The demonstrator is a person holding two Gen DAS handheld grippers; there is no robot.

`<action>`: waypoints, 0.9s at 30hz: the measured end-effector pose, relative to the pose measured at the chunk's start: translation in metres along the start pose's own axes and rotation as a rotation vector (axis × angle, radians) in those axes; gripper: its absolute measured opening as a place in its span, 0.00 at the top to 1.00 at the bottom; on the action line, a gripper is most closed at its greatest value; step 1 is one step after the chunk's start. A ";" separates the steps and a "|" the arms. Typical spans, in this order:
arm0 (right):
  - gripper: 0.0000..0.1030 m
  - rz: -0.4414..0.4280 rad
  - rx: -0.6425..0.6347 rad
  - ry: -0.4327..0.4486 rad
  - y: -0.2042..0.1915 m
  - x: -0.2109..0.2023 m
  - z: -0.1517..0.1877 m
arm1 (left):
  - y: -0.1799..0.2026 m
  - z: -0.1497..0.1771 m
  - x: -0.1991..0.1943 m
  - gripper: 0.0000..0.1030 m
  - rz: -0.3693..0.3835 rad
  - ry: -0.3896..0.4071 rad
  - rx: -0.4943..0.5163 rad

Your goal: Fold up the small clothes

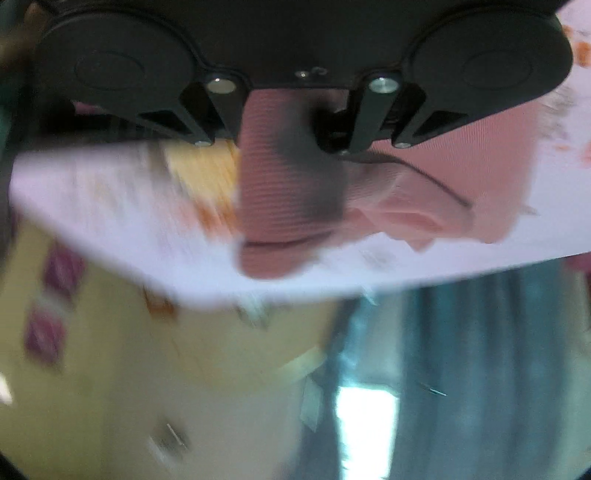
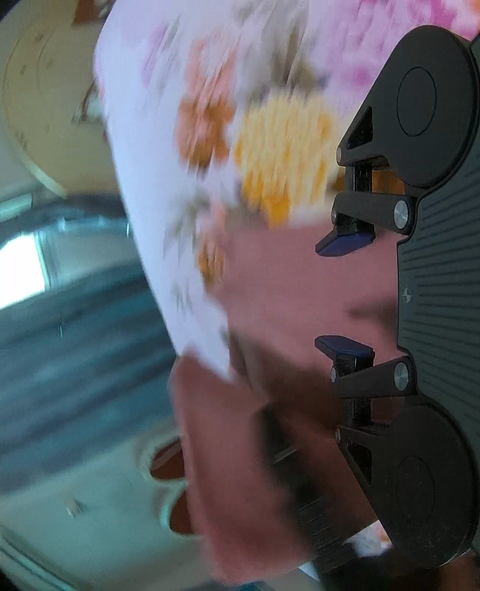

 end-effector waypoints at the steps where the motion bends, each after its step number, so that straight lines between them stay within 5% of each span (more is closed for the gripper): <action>1: 0.54 0.005 0.014 -0.004 0.011 -0.003 0.000 | 0.013 0.012 0.012 0.85 -0.004 -0.053 0.056; 4: 0.54 -0.017 0.046 0.011 0.030 -0.015 -0.003 | 0.020 0.024 0.012 0.76 -0.034 -0.066 0.055; 9: 0.54 -0.163 0.065 0.000 0.019 -0.024 -0.011 | 0.023 0.028 -0.020 0.39 -0.005 -0.022 0.058; 12: 0.54 -0.188 0.021 -0.004 0.001 -0.019 -0.018 | 0.014 0.031 -0.037 0.37 -0.026 -0.018 0.059; 14: 0.25 -0.189 0.009 -0.002 -0.005 -0.012 -0.023 | -0.002 0.028 -0.049 0.37 -0.034 -0.008 -0.004; 15: 0.22 -0.187 -0.005 0.002 -0.009 -0.008 -0.025 | -0.012 0.027 -0.054 0.36 -0.052 0.005 -0.035; 21: 0.22 -0.159 -0.054 -0.062 -0.018 0.037 -0.034 | -0.070 0.021 -0.056 0.35 -0.169 0.031 -0.183; 24: 0.56 -0.141 -0.067 -0.097 -0.019 0.055 -0.036 | -0.091 0.015 -0.050 0.35 -0.219 0.029 -0.212; 27: 0.58 -0.121 -0.088 -0.090 -0.019 0.061 -0.037 | -0.103 0.018 -0.049 0.35 -0.238 0.026 -0.243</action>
Point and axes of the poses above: each gripper's, at about its wrist camera, not at the fingertips, and x roughly the way its jaws point, y to its right, z to its underside, the point moved 7 cm from there along x, roughly the way its jaws point, and after that the axes turned 9 degrees about -y, right-handed, at the moved point
